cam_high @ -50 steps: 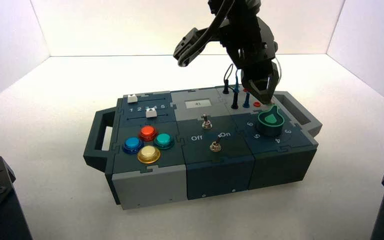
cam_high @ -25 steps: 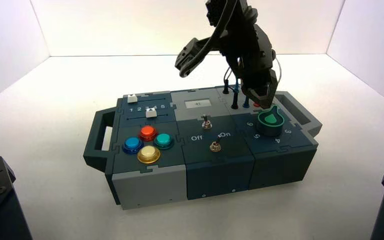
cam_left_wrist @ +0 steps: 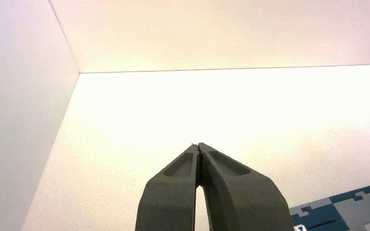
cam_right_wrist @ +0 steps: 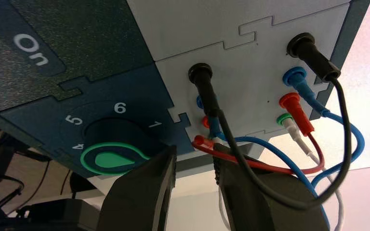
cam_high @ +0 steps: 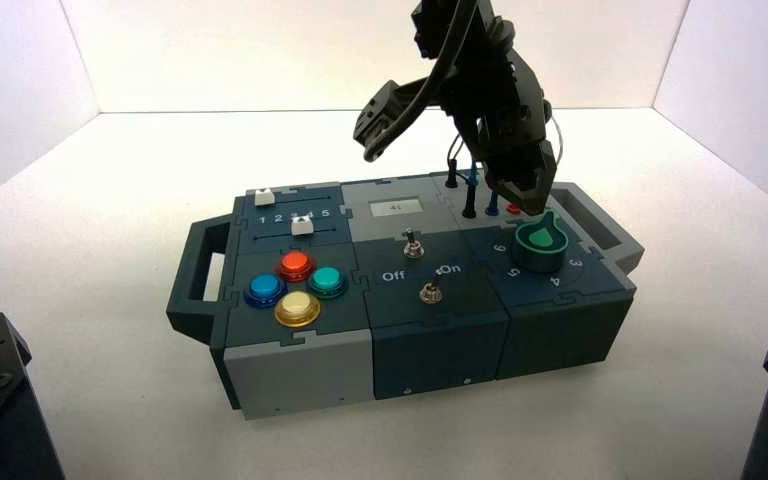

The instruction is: Insert the red wire.

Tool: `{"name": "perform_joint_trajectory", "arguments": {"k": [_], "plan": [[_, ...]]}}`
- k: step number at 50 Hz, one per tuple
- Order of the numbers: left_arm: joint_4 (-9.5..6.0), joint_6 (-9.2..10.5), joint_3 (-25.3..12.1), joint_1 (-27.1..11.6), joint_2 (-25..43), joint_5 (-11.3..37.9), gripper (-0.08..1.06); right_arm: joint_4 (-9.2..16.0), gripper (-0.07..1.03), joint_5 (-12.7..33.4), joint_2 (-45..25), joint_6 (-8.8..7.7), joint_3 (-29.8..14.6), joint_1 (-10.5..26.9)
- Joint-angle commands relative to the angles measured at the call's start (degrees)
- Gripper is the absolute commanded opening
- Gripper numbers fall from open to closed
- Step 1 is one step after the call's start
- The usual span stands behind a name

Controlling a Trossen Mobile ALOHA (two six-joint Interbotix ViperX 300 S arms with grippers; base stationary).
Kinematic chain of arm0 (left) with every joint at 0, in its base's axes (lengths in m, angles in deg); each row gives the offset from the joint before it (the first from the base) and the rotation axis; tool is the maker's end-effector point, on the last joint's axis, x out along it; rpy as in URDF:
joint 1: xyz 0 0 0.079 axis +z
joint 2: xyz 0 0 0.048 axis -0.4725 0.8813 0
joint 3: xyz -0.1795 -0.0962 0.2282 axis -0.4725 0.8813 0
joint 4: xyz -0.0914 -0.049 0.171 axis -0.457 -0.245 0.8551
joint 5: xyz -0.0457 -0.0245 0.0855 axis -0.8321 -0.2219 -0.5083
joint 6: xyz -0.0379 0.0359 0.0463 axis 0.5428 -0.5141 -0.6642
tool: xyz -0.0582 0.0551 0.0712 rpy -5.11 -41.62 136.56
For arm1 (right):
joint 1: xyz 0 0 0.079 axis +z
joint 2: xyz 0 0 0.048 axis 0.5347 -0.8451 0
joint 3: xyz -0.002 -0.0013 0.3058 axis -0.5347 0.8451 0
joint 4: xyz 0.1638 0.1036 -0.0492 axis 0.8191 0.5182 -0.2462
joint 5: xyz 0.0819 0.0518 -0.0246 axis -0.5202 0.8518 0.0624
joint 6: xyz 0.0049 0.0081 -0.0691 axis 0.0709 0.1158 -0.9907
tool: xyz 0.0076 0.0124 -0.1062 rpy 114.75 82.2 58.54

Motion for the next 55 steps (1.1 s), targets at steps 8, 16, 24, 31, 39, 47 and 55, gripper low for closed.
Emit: {"name": "perform_joint_trajectory", "arguments": {"k": [8,16,24,31,39,47,55], "plan": [[0.00,0.09,-1.93,-0.09,0.09,-0.53,-0.03,-0.79,0.40,0.09,0.44,0.18,-0.97,0.00],[0.09,0.09,-1.93,0.00,0.00,-0.62,-0.03,-1.14,0.40,0.09,0.35,0.26,-1.23,0.00],[0.09,0.09,-1.93,-0.09,0.00,-0.53,-0.03,-1.14,0.37,0.09,0.18,0.35,-1.49,0.00],[0.09,0.09,-1.93,-0.09,0.00,-0.53,-0.03,-1.14,0.37,0.09,-0.35,0.53,-1.76,0.00],[0.18,0.00,-1.93,0.00,0.00,-0.53,-0.03,-1.14,0.36,0.09,-0.88,0.70,-1.93,0.00],[0.18,0.00,-1.93,-0.09,-0.09,-0.53,-0.03,-1.14,0.35,0.00,-0.97,0.79,-1.93,0.00],[0.18,0.00,-1.93,-0.09,-0.26,-0.62,-0.03,-1.14,0.31,0.00,-1.14,0.88,-1.93,0.00]]}}
